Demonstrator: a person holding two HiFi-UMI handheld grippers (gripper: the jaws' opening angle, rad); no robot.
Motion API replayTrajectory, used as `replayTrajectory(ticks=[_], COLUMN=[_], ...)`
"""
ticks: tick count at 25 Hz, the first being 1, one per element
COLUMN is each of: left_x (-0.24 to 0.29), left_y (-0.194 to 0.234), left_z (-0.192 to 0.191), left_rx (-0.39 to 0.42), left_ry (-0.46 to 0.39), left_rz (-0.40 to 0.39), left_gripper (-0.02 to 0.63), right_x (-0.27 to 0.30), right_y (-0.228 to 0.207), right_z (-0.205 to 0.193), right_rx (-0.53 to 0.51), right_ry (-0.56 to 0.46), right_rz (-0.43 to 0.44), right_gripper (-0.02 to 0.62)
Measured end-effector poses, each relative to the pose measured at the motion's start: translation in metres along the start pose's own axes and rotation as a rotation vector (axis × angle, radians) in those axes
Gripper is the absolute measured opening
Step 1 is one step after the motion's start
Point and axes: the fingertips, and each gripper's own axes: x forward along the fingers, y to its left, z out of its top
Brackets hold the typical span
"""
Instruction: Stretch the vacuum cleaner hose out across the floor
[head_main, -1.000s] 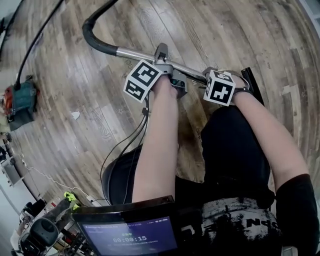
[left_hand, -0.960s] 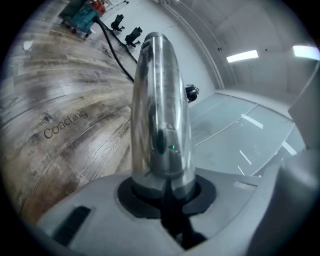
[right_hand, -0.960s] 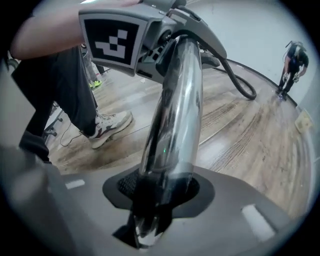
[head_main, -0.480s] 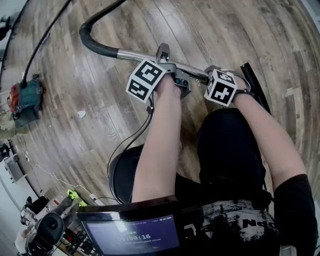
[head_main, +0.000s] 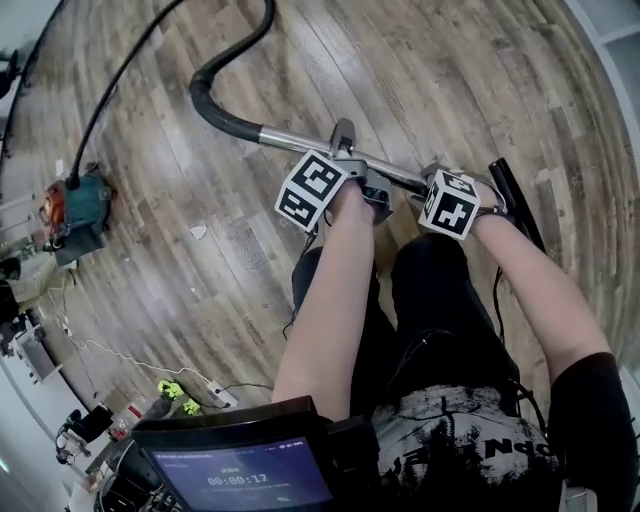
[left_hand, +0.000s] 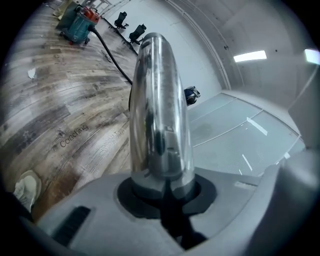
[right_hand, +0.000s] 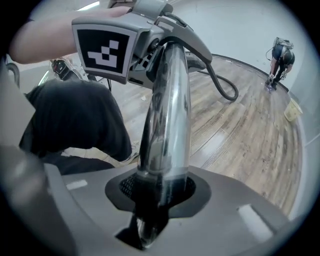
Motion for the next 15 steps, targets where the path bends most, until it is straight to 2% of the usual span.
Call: replayTrajectory(ticks=[5, 9, 15], left_x=[-0.064, -0.109, -0.163], left_y=[-0.073, -0.126, -0.217], left_z=[0.0, -0.011, -0.021], left_rx=[-0.059, -0.101, -0.091], left_ry=[0.03, 0.038, 0.017], left_rz=[0.039, 0.071, 0.002], left_gripper=[0.053, 0.055, 0.055], right_x=[-0.103, -0.178, -0.275], right_y=[0.06, 0.095, 0.136], right_z=[0.011, 0.008, 0.004], right_rx=[0.059, 0.058, 0.053], right_ry=[0.048, 0.069, 0.038], right_rz=[0.099, 0.155, 0.234], right_gripper=[0.11, 0.112, 0.114])
